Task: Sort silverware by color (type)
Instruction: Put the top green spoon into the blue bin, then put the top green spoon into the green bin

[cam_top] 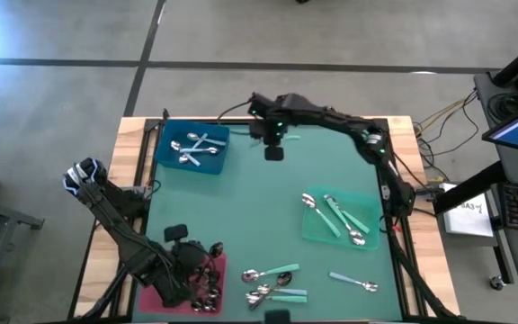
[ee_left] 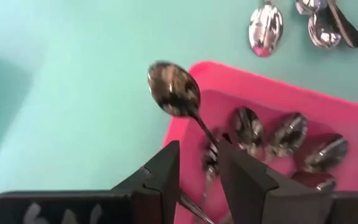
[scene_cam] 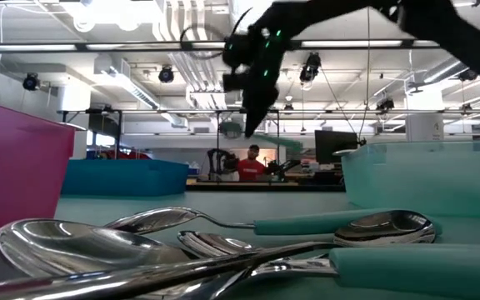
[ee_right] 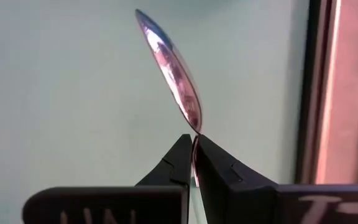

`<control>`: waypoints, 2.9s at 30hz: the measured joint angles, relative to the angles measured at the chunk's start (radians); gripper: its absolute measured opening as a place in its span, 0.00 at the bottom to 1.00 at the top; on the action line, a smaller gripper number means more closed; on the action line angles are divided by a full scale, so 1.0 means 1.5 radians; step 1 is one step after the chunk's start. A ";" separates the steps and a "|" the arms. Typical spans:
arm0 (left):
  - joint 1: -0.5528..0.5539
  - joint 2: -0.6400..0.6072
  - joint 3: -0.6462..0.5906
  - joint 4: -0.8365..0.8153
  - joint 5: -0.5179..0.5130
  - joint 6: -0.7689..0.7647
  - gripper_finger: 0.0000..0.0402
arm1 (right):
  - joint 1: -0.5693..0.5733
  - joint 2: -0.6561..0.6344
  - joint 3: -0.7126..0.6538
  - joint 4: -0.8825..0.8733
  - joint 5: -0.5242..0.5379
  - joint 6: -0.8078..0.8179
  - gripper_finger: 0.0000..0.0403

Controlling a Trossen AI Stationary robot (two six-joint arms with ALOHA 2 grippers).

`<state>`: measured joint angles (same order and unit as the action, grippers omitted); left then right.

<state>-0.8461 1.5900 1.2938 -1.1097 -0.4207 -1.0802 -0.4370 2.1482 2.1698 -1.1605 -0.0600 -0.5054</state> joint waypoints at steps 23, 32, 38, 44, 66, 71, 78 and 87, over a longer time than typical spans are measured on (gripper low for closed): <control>0.031 0.033 0.000 0.035 -0.151 0.275 0.23 | 0.230 -0.687 -0.808 0.329 0.057 0.442 0.02; 0.046 0.033 0.000 0.124 -0.150 0.330 0.23 | 0.330 -0.793 -0.940 0.419 0.064 0.592 0.02; 0.045 0.033 0.000 0.166 -0.127 0.330 0.23 | 0.390 -0.794 -0.986 0.290 0.117 0.718 0.02; 0.044 0.033 0.000 0.167 -0.104 0.323 0.23 | 0.448 -0.794 -1.057 0.284 0.086 0.851 0.02; 0.080 0.060 0.000 0.417 -0.103 0.323 0.23 | 0.580 -0.788 -0.918 0.251 0.048 0.927 0.27; 0.093 0.109 0.000 0.452 -0.074 0.354 0.23 | 0.611 -0.783 -0.922 0.357 0.068 0.914 0.26; 0.098 0.174 0.000 0.512 -0.071 0.356 0.23 | 0.652 -0.711 -0.921 0.425 0.111 0.883 0.25; 0.099 0.230 0.013 0.567 -0.067 0.342 0.23 | 0.661 -0.534 -0.878 0.428 0.105 0.841 0.27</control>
<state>-0.6983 1.9350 1.3133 -0.2590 -0.5213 -0.5675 0.5544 1.3479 0.8522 -0.5193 0.0981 0.7563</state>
